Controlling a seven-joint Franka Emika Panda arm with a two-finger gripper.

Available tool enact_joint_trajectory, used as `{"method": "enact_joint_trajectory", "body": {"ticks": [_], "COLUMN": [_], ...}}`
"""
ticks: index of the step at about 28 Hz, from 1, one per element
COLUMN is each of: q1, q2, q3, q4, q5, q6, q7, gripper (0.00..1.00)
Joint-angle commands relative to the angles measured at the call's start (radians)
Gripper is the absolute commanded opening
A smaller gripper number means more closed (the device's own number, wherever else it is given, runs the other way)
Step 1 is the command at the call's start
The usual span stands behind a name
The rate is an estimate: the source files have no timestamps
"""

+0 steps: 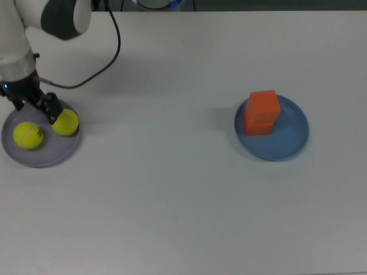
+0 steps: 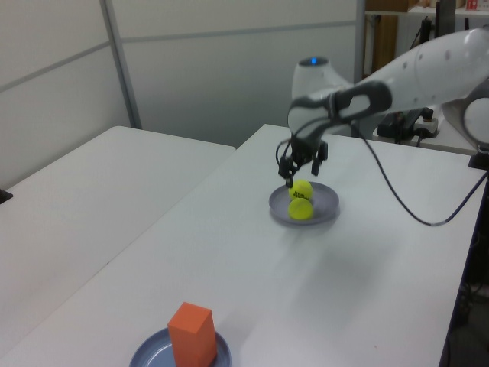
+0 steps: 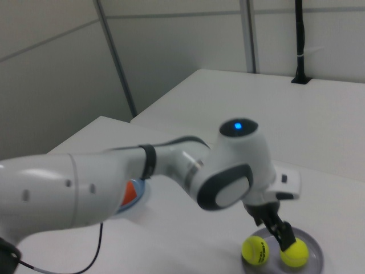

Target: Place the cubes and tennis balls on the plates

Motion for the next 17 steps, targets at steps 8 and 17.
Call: {"method": "enact_joint_trajectory", "body": {"ticks": [8,17], "q1": [0.016,0.027], "q2": [-0.268,-0.303], "q3": [0.189,0.279], "q4": [0.045,0.038], "q5": [0.016,0.016], "q6": [-0.402,-0.427], "q7": [0.085,0.11], "gripper": [1.0,1.0]}}
